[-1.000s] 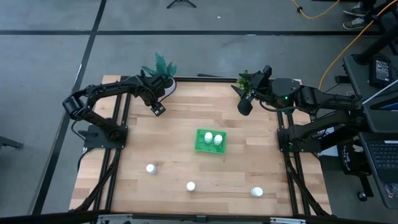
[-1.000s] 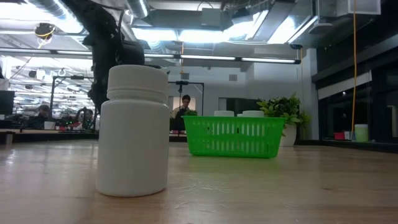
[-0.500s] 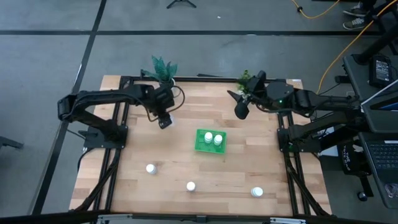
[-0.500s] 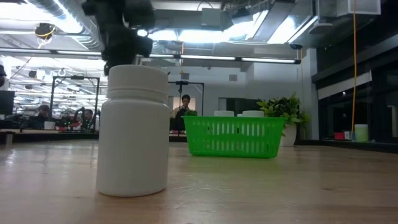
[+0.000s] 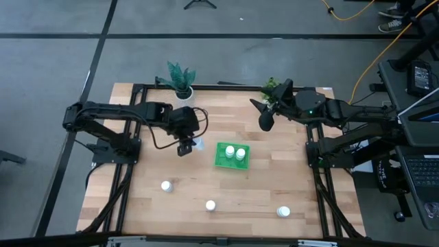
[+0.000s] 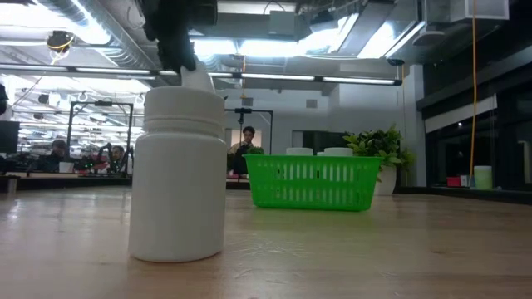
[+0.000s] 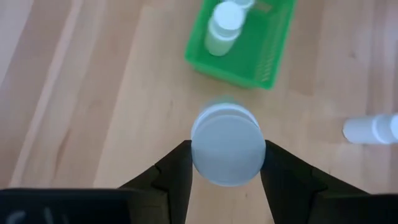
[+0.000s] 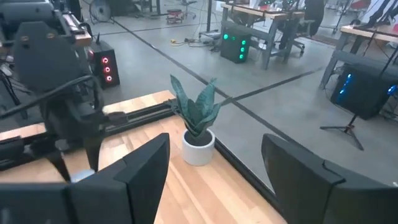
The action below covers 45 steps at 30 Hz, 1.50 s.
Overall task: Pick and place pill bottles into a basket
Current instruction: Put the top medicine bottle into the green basket
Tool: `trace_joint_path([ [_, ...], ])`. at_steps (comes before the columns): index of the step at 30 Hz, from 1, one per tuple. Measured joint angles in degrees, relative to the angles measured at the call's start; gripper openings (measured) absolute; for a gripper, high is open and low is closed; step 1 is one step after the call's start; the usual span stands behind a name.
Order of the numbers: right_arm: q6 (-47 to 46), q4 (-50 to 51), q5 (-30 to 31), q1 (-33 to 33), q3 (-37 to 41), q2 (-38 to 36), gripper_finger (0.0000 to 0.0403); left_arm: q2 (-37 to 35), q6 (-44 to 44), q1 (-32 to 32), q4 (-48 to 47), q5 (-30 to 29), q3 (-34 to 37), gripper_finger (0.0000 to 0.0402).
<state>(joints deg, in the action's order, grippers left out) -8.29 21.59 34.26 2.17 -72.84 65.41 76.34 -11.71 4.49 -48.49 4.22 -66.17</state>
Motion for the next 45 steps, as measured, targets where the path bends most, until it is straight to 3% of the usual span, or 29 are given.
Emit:
trace_joint_path([
  [8,-3.7,0.0,-0.1,2.4,0.0,0.0,0.0256,1.1,6.4,-3.5,-0.1,0.5,0.0,0.0156],
  [12,-3.7,0.1,-0.1,4.6,0.0,0.1,0.0256,5.2,7.9,-3.7,-1.6,1.9,-2.5,0.0156],
  [21,-3.6,3.3,0.0,6.7,0.0,0.3,0.0256,21.3,16.0,-3.2,-6.4,0.4,-18.3,0.0156],
  [30,0.0,4.5,0.0,6.7,0.0,0.3,0.0256,34.2,17.9,-3.3,-10.2,0.9,-31.3,0.0156],
  [45,2.5,8.1,-1.2,6.7,0.0,0.3,0.0256,38.9,16.0,-3.3,-9.8,4.5,-34.5,0.0156],
])
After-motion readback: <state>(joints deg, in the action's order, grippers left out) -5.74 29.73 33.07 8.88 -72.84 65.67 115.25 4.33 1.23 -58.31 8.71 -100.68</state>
